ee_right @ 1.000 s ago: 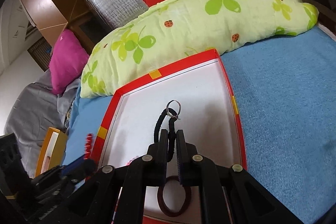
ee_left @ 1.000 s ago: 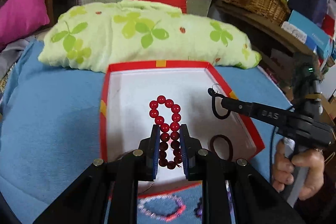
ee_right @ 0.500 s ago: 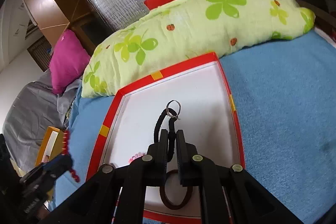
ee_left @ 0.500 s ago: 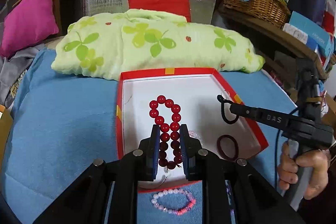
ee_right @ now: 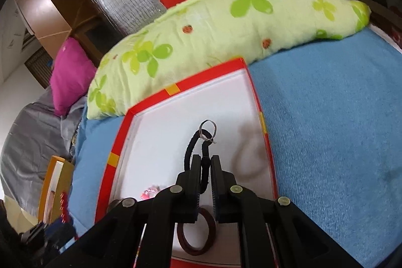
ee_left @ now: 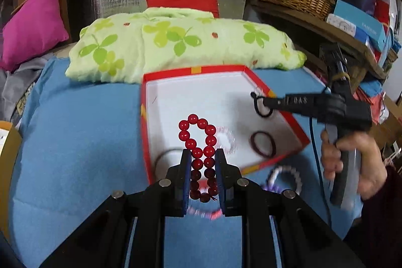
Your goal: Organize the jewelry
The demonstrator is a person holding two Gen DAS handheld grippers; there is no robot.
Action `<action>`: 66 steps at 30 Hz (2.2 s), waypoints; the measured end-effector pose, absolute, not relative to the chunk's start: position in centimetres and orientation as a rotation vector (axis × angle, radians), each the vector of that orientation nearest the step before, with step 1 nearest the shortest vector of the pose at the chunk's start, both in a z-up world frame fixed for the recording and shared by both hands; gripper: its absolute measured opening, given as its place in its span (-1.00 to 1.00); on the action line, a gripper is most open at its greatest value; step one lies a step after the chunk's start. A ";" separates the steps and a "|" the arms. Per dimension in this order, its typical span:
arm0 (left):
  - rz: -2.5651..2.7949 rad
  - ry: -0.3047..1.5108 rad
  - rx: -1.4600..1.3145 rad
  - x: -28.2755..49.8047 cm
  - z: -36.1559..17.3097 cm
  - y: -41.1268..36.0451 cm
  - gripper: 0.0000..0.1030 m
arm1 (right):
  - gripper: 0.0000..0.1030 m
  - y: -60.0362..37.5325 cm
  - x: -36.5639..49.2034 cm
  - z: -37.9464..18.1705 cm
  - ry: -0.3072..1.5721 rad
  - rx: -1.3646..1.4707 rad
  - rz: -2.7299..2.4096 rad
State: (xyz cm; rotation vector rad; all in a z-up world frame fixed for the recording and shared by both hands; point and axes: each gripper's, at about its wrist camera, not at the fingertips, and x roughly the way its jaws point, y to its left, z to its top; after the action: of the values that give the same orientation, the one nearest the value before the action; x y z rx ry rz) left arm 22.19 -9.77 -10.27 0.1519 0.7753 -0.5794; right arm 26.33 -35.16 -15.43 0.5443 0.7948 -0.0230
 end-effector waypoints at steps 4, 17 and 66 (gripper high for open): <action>-0.548 0.796 0.168 21.8 -11.1 -8.3 -0.62 | -0.82 -34.8 26.4 -16.0 0.806 0.506 -0.049; -0.549 0.801 0.194 20.4 -11.4 -6.7 -0.62 | 0.07 -35.5 24.0 -13.4 0.681 0.519 -0.068; -0.567 1.022 0.274 18.1 -17.7 -6.5 0.21 | -0.79 -33.6 14.0 -17.7 0.999 0.243 -0.187</action>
State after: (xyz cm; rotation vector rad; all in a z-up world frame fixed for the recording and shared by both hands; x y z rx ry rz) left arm 18.07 -6.50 -17.71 0.2745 1.0222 -0.5674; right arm 14.00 -33.56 -17.71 0.2428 0.9988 -0.1871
